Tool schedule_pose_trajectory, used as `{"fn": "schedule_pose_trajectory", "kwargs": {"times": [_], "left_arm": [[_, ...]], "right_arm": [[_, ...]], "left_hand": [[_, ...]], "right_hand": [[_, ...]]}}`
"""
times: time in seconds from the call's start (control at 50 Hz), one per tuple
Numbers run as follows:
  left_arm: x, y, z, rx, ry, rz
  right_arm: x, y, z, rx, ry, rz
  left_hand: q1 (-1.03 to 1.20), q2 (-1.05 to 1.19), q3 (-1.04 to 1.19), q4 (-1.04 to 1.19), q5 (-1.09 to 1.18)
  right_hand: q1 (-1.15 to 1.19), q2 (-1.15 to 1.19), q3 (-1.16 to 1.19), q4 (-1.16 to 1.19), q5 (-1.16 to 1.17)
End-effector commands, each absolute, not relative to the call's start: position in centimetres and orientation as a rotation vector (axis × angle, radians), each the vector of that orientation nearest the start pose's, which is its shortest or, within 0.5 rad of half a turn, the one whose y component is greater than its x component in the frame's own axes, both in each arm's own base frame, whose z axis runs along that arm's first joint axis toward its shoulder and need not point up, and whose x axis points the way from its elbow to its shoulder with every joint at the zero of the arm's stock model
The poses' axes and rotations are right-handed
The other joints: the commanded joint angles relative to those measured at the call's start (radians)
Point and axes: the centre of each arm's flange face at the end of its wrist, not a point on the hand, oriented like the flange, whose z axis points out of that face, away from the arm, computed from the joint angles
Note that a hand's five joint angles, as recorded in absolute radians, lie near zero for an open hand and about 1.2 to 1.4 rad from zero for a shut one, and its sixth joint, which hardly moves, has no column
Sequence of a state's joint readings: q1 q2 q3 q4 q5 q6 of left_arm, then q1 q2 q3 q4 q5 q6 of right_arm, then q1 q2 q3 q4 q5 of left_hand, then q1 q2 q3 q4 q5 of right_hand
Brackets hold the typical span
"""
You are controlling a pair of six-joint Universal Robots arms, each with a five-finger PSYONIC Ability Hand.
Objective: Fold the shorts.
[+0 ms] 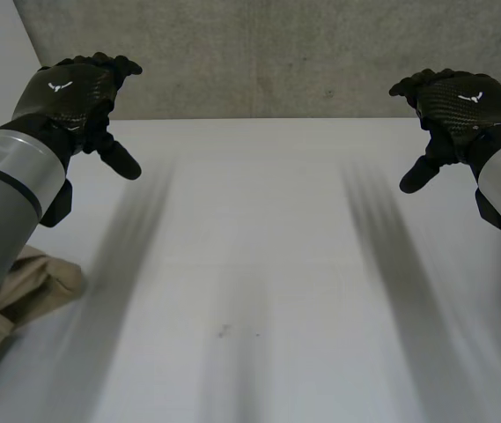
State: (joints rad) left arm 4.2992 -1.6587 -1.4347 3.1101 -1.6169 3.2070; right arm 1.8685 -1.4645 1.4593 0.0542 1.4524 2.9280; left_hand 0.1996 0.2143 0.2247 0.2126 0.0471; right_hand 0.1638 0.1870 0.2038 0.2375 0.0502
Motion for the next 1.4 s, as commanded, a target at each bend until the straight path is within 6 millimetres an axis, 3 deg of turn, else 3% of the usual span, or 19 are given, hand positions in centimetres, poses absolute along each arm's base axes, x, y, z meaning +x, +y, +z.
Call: {"fn": "schedule_pose_trajectory", "kwargs": {"times": [0.02,0.26,0.4,0.44,0.48,0.56,0.7,0.84,0.96,1.0,1.02,1.04,1.1,1.18,1.2,1.26,1.28,1.36,1.4], "left_arm": [[-24.8,-26.1,31.5,0.492,2.311,-2.367],[-24.8,-26.2,30.6,0.700,2.193,-2.220],[-23.7,-24.8,27.7,0.894,2.220,-1.938],[-21.9,-24.9,25.9,0.949,2.240,-1.752],[-21.4,-24.9,25.4,0.958,2.243,-1.707],[-17.9,-25.4,22.7,0.983,2.249,-1.476],[-13.6,-27.7,20.2,0.924,2.214,-1.306],[-11.9,-30.0,18.4,0.887,2.177,-1.270],[-11.3,-30.8,17.4,0.892,2.163,-1.249],[-11.3,-31.2,17.0,0.906,2.150,-1.244],[-11.3,-31.2,17.0,0.906,2.150,-1.244],[-11.7,-31.7,17.8,0.912,2.104,-1.290],[-13.1,-32.1,18.9,0.927,2.042,-1.373],[-18.7,-31.1,23.2,1.002,1.858,-1.649],[-20.6,-30.5,25.5,0.990,1.775,-1.778],[-23.1,-29.8,28.6,0.919,1.674,-1.959],[-24.5,-29.4,30.5,0.855,1.614,-2.071],[-27.9,-27.6,34.3,0.759,1.490,-2.296],[-29.3,-26.7,34.6,0.781,1.468,-2.350]], "right_arm": [[23.1,-27.0,30.4,-0.693,2.077,-2.070],[23.1,-27.1,30.3,-0.692,2.079,-2.069],[23.1,-27.2,30.0,-0.696,2.090,-2.058],[23.3,-27.3,29.6,-0.704,2.099,-2.039],[23.4,-27.4,29.3,-0.712,2.102,-2.028],[23.5,-27.6,28.9,-0.724,2.103,-2.009],[23.6,-27.7,28.5,-0.730,2.112,-1.991],[23.6,-27.7,28.3,-0.732,2.118,-1.984],[23.6,-27.6,28.2,-0.732,2.123,-1.979],[23.6,-27.6,28.1,-0.734,2.123,-1.976],[23.6,-27.6,28.2,-0.734,2.122,-1.978],[23.6,-27.6,28.2,-0.734,2.123,-1.979],[23.6,-27.6,28.2,-0.742,2.123,-1.983],[23.6,-27.6,28.2,-0.765,2.121,-1.993],[23.6,-27.6,28.2,-0.773,2.124,-1.995],[23.6,-27.6,28.3,-0.782,2.121,-2.006],[23.6,-27.6,28.3,-0.782,2.121,-2.006],[23.2,-27.9,28.8,-0.771,2.118,-2.032],[23.2,-27.9,28.9,-0.765,2.116,-2.038]], "left_hand": [[-0.010,-0.024,-0.035,-0.023,-0.032],[-0.001,-0.015,-0.026,-0.014,-0.023],[-0.001,-0.015,-0.026,-0.014,-0.023],[0.002,-0.013,-0.023,-0.011,-0.020],[0.002,-0.013,-0.023,-0.011,-0.020],[-0.001,-0.015,-0.026,-0.014,-0.023],[0.002,-0.013,-0.023,-0.011,-0.020],[0.049,0.034,0.024,0.036,0.027],[0.393,0.378,0.368,0.380,0.371],[0.974,0.959,0.949,0.961,0.952],[0.977,0.962,0.952,0.964,0.955],[1.194,1.180,1.169,1.181,1.172],[1.197,1.182,1.172,1.184,1.175],[1.197,1.182,1.172,1.184,1.175],[1.197,1.182,1.172,1.184,1.175],[1.197,1.182,1.172,1.184,1.175],[1.197,1.182,1.172,1.184,1.175],[1.197,1.182,1.172,1.184,1.175],[1.197,1.182,1.172,1.184,1.175]], "right_hand": [[0.011,-0.012,-0.029,-0.063,-0.050],[0.011,-0.012,-0.029,-0.063,-0.050],[0.011,-0.012,-0.029,-0.063,-0.050],[0.011,-0.012,-0.029,-0.063,-0.050],[0.011,-0.012,-0.029,-0.063,-0.050],[0.011,-0.012,-0.029,-0.063,-0.050],[0.011,-0.012,-0.029,-0.063,-0.050],[0.011,-0.012,-0.029,-0.063,-0.050],[0.011,-0.012,-0.029,-0.063,-0.050],[0.011,-0.012,-0.029,-0.063,-0.050],[0.011,-0.012,-0.029,-0.063,-0.050],[0.011,-0.012,-0.029,-0.063,-0.050],[0.011,-0.012,-0.029,-0.063,-0.050],[0.011,-0.012,-0.029,-0.063,-0.050],[0.011,-0.012,-0.029,-0.063,-0.050],[0.011,-0.012,-0.029,-0.063,-0.050],[0.011,-0.012,-0.029,-0.063,-0.050],[0.011,-0.012,-0.029,-0.063,-0.050],[0.011,-0.012,-0.029,-0.063,-0.050]]}}
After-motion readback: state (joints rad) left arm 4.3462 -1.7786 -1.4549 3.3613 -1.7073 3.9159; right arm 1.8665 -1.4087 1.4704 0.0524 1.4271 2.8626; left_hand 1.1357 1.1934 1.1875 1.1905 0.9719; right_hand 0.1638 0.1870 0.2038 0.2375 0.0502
